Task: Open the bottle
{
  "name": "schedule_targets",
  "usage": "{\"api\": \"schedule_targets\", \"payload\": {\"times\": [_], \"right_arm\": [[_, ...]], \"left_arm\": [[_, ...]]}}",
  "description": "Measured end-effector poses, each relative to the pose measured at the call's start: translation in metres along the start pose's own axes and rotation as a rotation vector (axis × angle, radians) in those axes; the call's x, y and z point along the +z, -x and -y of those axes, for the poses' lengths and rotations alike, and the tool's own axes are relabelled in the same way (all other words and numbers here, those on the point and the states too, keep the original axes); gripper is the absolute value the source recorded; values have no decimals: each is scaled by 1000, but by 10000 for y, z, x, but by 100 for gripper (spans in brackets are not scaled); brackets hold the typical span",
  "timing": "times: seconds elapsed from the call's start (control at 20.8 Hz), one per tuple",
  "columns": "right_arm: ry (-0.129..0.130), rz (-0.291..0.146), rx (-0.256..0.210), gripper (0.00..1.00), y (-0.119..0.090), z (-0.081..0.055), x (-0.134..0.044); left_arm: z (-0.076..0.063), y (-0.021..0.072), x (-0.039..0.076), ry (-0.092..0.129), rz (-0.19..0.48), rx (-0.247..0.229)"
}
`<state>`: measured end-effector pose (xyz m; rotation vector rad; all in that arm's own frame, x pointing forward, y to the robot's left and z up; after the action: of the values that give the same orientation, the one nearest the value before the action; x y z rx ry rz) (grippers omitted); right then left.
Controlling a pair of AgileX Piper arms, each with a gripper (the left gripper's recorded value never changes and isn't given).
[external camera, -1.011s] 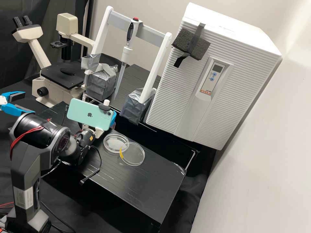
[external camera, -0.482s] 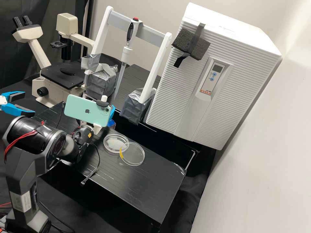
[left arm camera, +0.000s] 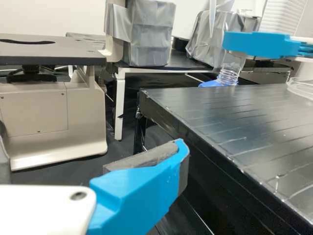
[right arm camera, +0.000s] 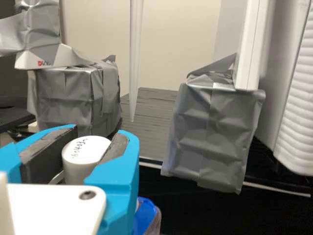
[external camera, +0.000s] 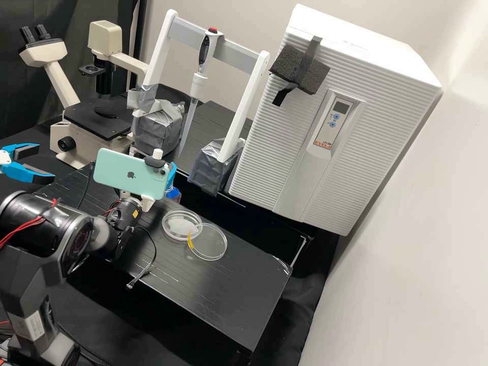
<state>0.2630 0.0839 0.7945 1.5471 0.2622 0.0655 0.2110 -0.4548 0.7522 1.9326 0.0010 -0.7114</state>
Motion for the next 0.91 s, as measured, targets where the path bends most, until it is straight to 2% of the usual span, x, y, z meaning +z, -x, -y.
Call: {"api": "schedule_targets", "payload": {"times": [0.14,0.24,0.34,0.48,0.67,0.77,0.91], "right_arm": [[-3,-2,-9,0,145,20,-9],[0,-20,-11,0,255,24,-53],[-8,-52,-28,0,354,66,-124],[-13,-106,-81,0,469,187,-235],[21,-152,-130,0,567,298,-316],[39,-153,-130,0,592,303,-312],[33,-132,-112,0,613,274,-273]], "left_arm": [[5,-7,15,0,6,-2],[4,-7,14,1,5,-1],[7,-12,24,2,7,-1],[-23,-41,25,-5,14,9],[-15,-54,12,-1,10,5],[-14,-53,12,-1,10,5],[-14,-53,12,-1,10,5]]}}
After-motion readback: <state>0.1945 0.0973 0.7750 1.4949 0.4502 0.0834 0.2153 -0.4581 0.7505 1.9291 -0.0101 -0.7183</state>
